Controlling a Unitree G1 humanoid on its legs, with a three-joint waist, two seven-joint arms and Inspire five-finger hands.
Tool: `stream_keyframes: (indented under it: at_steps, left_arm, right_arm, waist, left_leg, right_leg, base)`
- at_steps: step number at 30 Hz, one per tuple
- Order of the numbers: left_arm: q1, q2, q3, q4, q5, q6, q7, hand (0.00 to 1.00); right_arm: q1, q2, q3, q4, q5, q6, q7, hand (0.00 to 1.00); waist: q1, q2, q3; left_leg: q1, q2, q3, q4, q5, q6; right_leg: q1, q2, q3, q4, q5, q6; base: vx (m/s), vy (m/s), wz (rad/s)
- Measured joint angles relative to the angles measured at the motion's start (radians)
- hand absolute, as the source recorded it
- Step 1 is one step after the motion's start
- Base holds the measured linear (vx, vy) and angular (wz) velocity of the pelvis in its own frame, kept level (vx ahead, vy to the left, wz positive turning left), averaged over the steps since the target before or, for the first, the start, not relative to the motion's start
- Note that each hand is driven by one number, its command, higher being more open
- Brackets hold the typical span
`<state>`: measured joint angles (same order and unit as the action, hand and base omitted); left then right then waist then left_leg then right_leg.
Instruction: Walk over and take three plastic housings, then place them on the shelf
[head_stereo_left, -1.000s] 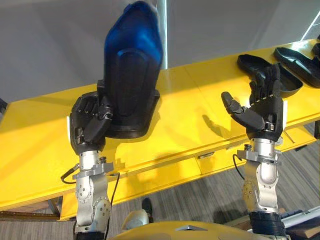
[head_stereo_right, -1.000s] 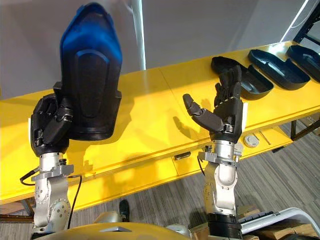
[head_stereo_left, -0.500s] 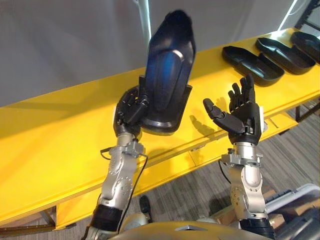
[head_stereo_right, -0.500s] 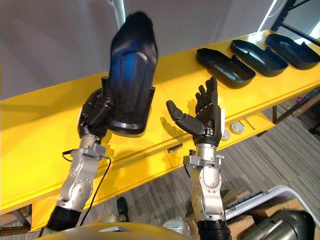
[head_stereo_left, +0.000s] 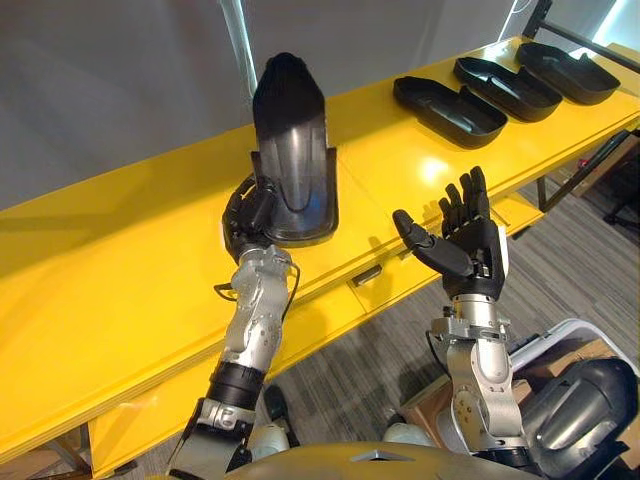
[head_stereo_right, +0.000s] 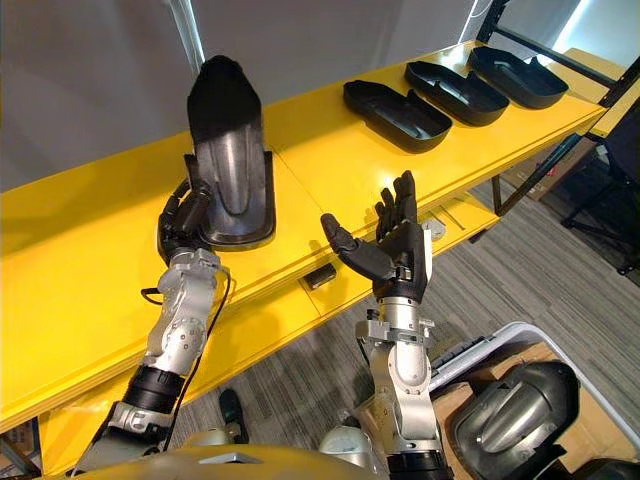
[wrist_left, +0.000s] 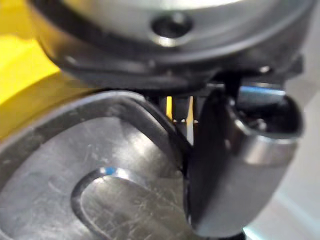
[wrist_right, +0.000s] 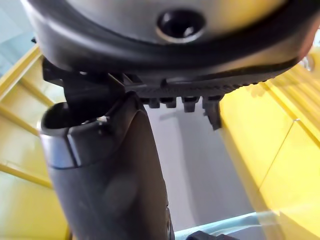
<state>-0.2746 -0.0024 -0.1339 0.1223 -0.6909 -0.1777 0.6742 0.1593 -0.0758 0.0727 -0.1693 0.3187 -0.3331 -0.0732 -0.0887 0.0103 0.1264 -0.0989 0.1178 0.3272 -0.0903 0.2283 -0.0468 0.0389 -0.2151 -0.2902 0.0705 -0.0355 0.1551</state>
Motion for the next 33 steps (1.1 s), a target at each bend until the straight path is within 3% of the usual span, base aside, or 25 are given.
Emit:
stream_keyframes:
  at_steps: [6,7,10,14,25,33]
  left_arm:
    - [-0.006,0.001,0.034,0.029,0.08,-0.022,0.086,0.0]
    - [-0.007,0.002,0.036,0.037,0.097,-0.023,0.105,1.0]
    - [-0.014,0.002,0.049,0.057,0.179,-0.02,0.174,1.0]
    - [-0.036,0.004,0.074,0.096,0.226,-0.012,0.192,1.0]
    - [-0.033,0.043,0.038,0.101,0.222,0.055,0.008,1.0]
    - [-0.028,0.06,-0.016,0.091,0.157,0.066,-0.112,1.0]
  right_arm:
    - [0.0,0.002,0.023,0.002,-0.001,0.007,0.007,1.0]
    - [0.0,0.002,0.029,0.003,-0.001,0.008,0.007,1.0]
    - [0.0,0.002,0.052,0.006,-0.002,0.016,0.006,1.0]
    - [0.0,0.003,0.068,0.009,-0.039,0.023,0.007,1.0]
    - [0.0,0.006,0.088,0.01,-0.039,0.023,0.006,1.0]
    - [0.0,0.006,0.097,0.01,-0.039,0.024,0.009,1.0]
  waist:
    - [0.0,-0.004,0.002]
    - [0.001,-0.006,0.003]
    - [0.001,-0.009,0.006]
    - [0.001,-0.012,0.007]
    - [0.014,-0.024,0.015]
    - [0.03,-0.03,0.017]
  left_leg:
    - [0.0,0.0,-0.001,0.0,0.001,0.001]
    - [0.0,0.0,-0.002,0.0,0.001,0.001]
    - [0.0,0.0,-0.003,0.0,0.001,0.001]
    - [0.001,0.001,-0.005,0.0,-0.003,-0.004]
    - [0.0,-0.001,-0.009,0.0,-0.002,-0.004]
    - [0.001,-0.001,-0.011,0.0,-0.002,-0.004]
  right_leg:
    - [0.0,0.0,0.002,0.0,-0.003,-0.004]
    - [0.0,0.0,0.002,0.0,-0.004,-0.006]
    - [0.0,0.0,0.001,0.001,-0.004,-0.006]
    - [0.0,0.0,0.002,0.002,-0.004,-0.005]
    - [-0.001,-0.002,0.002,0.005,-0.004,-0.004]
    - [0.001,-0.002,-0.002,0.005,-0.002,-0.002]
  base:
    - [0.0,0.0,0.0]
    - [0.0,0.0,0.0]
    - [-0.01,0.003,0.0]
    - [-0.02,0.006,0.0]
    - [0.0,0.0,0.0]
    - [0.0,0.0,0.0]
